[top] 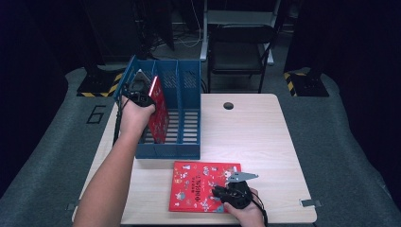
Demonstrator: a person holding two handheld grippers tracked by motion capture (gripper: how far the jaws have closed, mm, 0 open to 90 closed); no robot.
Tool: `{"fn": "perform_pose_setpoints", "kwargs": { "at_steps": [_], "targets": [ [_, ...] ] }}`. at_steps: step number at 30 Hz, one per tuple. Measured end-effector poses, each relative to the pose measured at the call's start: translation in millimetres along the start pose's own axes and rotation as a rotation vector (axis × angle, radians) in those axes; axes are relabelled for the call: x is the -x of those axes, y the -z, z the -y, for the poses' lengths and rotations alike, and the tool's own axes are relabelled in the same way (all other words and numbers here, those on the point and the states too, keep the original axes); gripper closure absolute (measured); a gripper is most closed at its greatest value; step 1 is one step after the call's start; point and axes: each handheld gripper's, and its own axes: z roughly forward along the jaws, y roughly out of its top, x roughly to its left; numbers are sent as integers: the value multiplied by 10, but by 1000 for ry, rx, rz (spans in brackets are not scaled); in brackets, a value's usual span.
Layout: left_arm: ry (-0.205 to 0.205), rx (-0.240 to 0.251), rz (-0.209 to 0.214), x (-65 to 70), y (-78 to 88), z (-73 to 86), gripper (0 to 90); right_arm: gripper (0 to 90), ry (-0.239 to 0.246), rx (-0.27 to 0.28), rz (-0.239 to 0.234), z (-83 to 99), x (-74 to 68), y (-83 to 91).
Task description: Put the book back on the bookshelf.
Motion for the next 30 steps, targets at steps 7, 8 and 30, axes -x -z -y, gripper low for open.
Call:
{"fn": "perform_pose_setpoints", "kwargs": {
  "at_steps": [7,8,30],
  "targets": [
    [-3,-13,-8,29,24,-3,750,775,0,1,2,0,3,-4],
    [3,-7,-8,35,30,4,750,775,0,1,2,1,3,-4],
    [-4,47,-12,10,169,154,770,773,-3,4,0,1,-1,-4]
  ]
}}
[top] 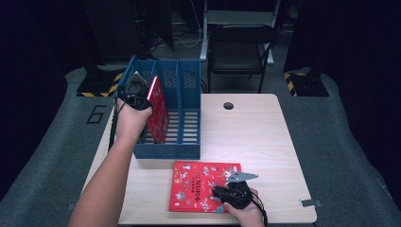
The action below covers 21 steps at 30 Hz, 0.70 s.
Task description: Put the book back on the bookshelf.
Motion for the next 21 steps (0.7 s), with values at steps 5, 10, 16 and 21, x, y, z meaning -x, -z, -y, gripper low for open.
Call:
{"fn": "perform_pose_setpoints", "kwargs": {
  "at_steps": [5,10,16,21],
  "targets": [
    [-4,5,-21,29,-2,9,784,773,2,-1,4,-2,-3,-1],
    [16,18,-24,19,-9,8,792,773,3,0,4,-2,-4,-2],
    [26,39,-24,26,-19,-19,795,773,2,1,6,-2,-5,-4],
    [32,55,-16,23,-34,-60,797,773,7,0,6,0,-2,-4]
  ]
}}
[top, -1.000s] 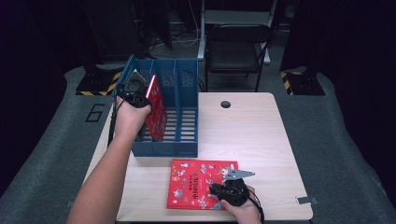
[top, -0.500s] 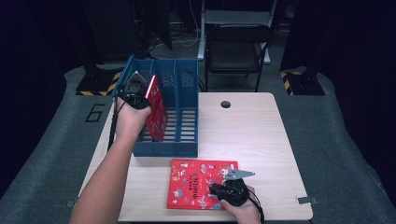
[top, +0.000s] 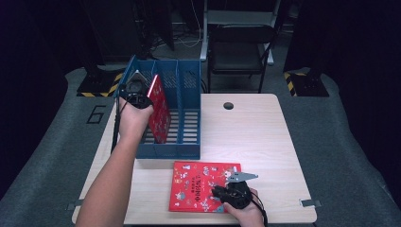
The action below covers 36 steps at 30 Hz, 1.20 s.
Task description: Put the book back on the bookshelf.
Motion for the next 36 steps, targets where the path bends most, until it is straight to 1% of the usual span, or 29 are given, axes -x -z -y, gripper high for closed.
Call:
{"fn": "perform_pose_setpoints", "kwargs": {
  "at_steps": [3,4,5,6,9,10,12,14,15,17,18,19,20,22,23,25,27,28,29,30,31,32,33,36],
  "targets": [
    [0,16,0,8,-29,-28,797,773,0,0,-1,0,2,0],
    [8,21,-1,17,-41,-38,797,773,0,0,-1,0,2,1],
    [-2,29,-6,12,-54,-55,797,773,1,-1,-1,1,2,1],
    [-3,29,-7,16,-66,-66,797,774,1,-1,-2,2,1,2],
    [-1,36,-10,23,-92,-105,797,774,-1,0,-4,4,2,4],
    [3,49,-14,31,-97,-118,797,774,-1,0,-4,4,3,3],
    [5,54,-17,48,-109,-150,797,774,-2,1,-6,5,4,3],
    [-6,50,-25,58,-127,-180,797,774,-1,1,-7,4,6,3],
    [-5,66,-25,53,-129,-197,797,774,-6,1,-10,3,5,4],
    [-9,60,-30,44,-147,-225,797,774,-2,0,-7,5,5,4],
    [-7,77,-33,48,-165,-240,797,774,2,2,-8,6,7,5],
    [-9,65,-36,62,-178,-250,797,774,2,1,-10,6,9,5],
    [-17,82,-41,66,-179,-257,797,775,-4,3,-13,6,8,4],
    [-28,85,-56,94,-210,-285,797,774,-5,4,-15,7,8,7],
    [-22,98,-60,100,-216,-293,797,774,-5,5,-14,7,8,6],
    [-19,102,-61,105,-213,-314,797,775,-5,6,-7,8,7,5],
    [-26,100,-68,106,-217,-321,797,775,-6,6,-9,8,9,6],
    [-24,102,-62,105,-208,-328,797,775,-4,6,-15,9,11,8],
    [-24,113,-73,110,-223,-326,797,775,-9,6,-14,10,9,9],
    [-24,107,-71,115,-217,-335,797,774,-9,4,-11,12,7,10],
    [-24,122,-71,118,-217,-336,796,774,-10,4,-9,11,6,9],
    [-24,122,-71,118,-217,-336,797,774,-10,2,-10,12,6,9],
    [-20,129,-81,136,-227,-334,796,775,-11,2,-11,12,6,10],
    [-28,130,-84,148,-228,-332,796,775,-10,2,-11,12,6,10]
  ]
}}
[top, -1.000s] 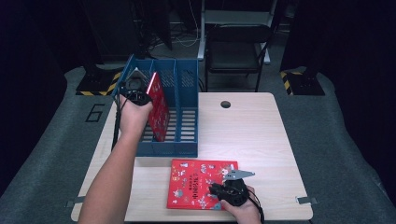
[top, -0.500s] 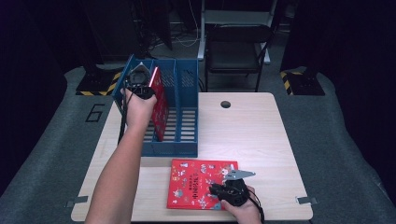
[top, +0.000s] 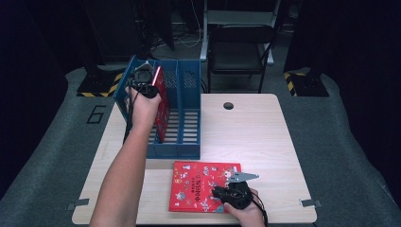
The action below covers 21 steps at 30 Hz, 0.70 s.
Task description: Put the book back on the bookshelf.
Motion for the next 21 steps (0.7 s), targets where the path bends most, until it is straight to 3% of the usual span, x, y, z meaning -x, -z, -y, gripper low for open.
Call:
{"fn": "perform_pose_setpoints", "kwargs": {
  "at_steps": [11,18,21],
  "targets": [
    [1,6,15,-59,5,53,789,775,8,-3,-3,-1,-6,-3],
    [25,19,28,-66,-5,85,780,773,7,-4,-4,-1,-8,-4],
    [24,-4,42,-93,-14,96,773,773,7,-5,-5,-1,-7,-3]
  ]
}}
